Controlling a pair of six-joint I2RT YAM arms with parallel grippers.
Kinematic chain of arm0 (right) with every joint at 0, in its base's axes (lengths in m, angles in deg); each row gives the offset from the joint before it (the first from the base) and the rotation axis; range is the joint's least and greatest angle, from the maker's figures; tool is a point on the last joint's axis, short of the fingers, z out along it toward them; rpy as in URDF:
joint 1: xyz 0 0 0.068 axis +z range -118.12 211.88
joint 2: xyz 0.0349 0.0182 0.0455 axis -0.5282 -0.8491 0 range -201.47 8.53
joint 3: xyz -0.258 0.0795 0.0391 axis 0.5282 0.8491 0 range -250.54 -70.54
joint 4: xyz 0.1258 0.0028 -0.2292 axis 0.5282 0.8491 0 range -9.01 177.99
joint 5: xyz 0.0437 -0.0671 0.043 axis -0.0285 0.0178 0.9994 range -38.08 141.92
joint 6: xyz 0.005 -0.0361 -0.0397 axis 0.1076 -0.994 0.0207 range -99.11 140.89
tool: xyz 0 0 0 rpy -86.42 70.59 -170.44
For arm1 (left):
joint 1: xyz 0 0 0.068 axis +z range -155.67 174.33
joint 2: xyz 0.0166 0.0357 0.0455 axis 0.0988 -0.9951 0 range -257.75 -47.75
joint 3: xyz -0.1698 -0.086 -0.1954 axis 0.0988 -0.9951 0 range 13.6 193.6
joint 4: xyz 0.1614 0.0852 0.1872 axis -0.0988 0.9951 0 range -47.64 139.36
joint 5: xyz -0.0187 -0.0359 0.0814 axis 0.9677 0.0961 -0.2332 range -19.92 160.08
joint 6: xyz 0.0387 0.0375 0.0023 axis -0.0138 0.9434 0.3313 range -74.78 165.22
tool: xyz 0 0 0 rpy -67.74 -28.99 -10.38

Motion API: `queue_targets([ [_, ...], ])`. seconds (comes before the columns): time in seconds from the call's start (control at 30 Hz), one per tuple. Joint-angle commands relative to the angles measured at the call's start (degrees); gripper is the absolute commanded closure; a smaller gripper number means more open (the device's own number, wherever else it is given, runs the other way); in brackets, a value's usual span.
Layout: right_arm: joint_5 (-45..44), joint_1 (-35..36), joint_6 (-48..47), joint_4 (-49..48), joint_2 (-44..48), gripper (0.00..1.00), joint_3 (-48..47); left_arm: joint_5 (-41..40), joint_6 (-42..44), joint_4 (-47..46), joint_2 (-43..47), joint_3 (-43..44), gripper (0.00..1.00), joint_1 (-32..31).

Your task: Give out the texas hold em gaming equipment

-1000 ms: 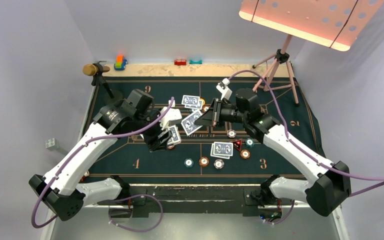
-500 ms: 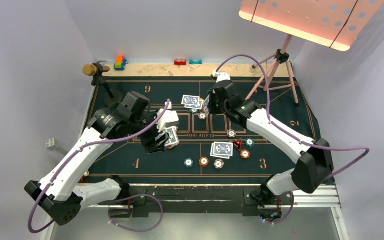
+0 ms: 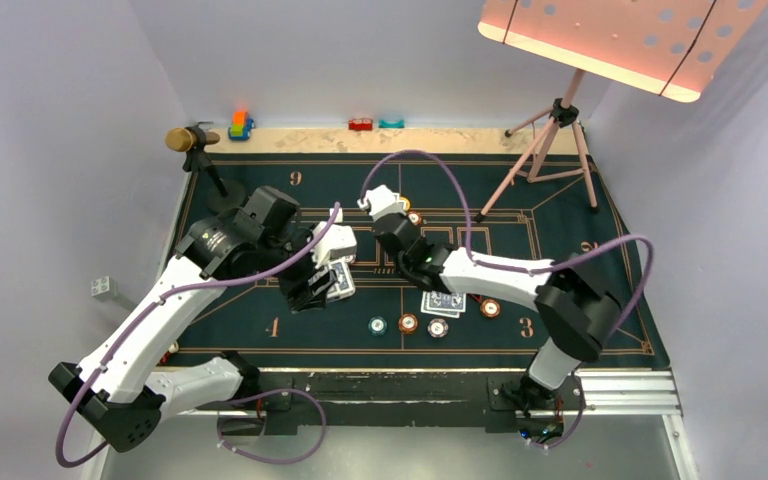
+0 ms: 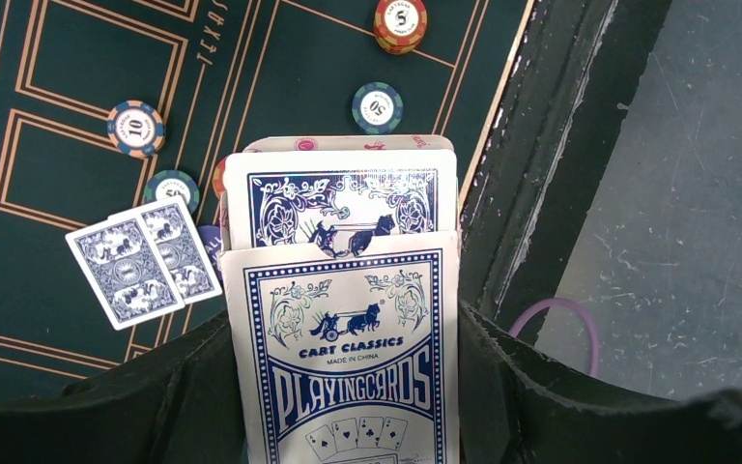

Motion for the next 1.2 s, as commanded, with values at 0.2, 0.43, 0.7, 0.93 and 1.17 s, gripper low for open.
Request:
queue_targets([
  [0.2, -1.45, 2.75, -7.41, -13.11, -8.13, 1.0, -0.18, 0.78, -0.57, 1.34, 1.26, 2.0, 1.0, 0.26],
  [0.43, -3.31, 4.55, -9.71, -12.24, -15.4, 1.0, -4.83, 1.02, -0.57, 1.54, 1.24, 2.36, 1.0, 0.19],
  [0.7, -9.6, 5.79, -11.51, -12.49, -20.23, 1.0, -6.46, 1.37, -0.57, 1.42, 0.98, 2.38, 1.0, 0.18],
  [0.93, -12.24, 6.79, -14.3, -12.68, -23.6, 1.0, -7.47, 1.47, -0.57, 1.23, 0.87, 2.44, 1.0, 0.18],
  [1.17, -2.14, 6.99, -7.41, -7.88, -22.57, 0.68, -8.15, 1.33, -0.53, 1.6, 0.62, 2.86, 1.0, 0.21],
])
